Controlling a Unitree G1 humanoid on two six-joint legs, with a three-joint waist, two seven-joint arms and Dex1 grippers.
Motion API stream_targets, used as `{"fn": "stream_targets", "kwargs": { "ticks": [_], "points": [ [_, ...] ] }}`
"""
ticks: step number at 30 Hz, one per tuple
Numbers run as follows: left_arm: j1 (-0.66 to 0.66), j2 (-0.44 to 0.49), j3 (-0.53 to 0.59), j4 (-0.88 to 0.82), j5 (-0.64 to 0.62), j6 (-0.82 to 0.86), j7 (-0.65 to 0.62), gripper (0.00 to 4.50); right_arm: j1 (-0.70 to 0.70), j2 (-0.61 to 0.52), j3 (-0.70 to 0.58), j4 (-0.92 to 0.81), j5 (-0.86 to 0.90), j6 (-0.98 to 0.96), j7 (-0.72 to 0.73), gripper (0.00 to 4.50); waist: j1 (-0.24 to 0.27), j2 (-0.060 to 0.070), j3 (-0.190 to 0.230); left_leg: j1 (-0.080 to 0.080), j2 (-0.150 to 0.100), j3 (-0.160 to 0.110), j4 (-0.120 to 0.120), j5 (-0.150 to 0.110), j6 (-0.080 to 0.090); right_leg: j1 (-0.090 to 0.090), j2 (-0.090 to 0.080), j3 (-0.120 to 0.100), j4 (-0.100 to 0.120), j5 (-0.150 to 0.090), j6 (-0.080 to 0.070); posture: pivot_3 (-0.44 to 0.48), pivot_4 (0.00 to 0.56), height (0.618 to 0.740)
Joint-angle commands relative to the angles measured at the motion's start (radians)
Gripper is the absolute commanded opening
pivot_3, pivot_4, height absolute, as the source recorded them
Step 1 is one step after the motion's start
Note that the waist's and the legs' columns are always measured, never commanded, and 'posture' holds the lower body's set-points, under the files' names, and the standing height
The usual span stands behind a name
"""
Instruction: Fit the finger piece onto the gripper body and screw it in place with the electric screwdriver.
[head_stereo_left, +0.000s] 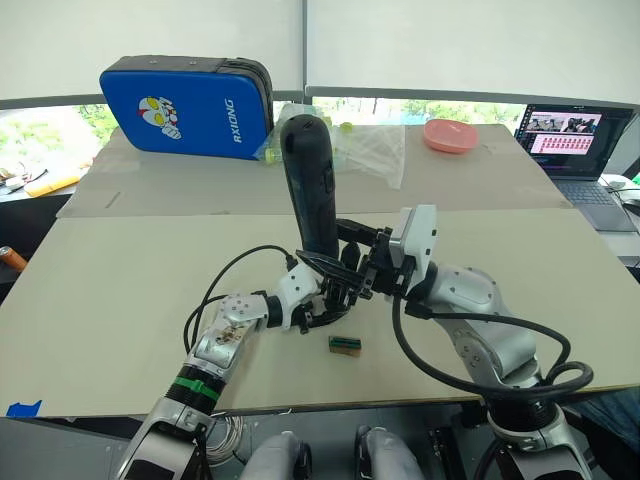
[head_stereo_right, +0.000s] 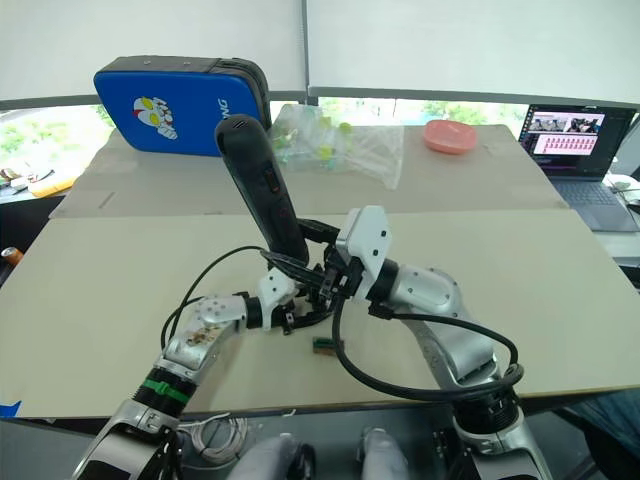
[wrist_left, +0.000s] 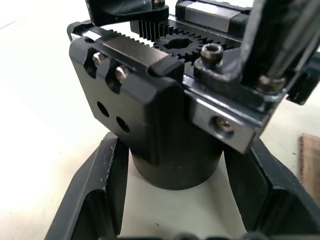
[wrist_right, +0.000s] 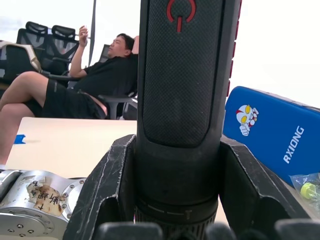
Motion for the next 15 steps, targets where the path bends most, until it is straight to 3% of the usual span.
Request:
{"fn": "stream_targets", "kwargs": {
  "ticks": [1, 15],
  "points": [
    [0.031, 0.003, 0.002, 0.045, 0.020, -0.004, 0.028, 2.27, -0.026, -0.027, -0.063, -0.082, 0.030, -0.009, 0.015, 1.88, 0.000, 0.000, 0.000, 0.000, 0.000, 0.000, 0.000, 0.000, 0.000, 0.000, 0.000, 0.000, 0.000, 0.000, 0.000, 0.000, 0.150, 0.740],
    [0.037, -0.014, 0.006, 0.059, 0.000, 0.017, 0.025, 2.27, 0.011, -0.108, -0.166, -0.215, 0.288, 0.116, 0.057, 1.88, 0.005, -0.001, 0.001, 0.000, 0.000, 0.000, 0.001, -0.001, 0.001, 0.001, -0.001, -0.001, -0.001, -0.002, 0.004, 0.000, 0.150, 0.740]
  ]
}}
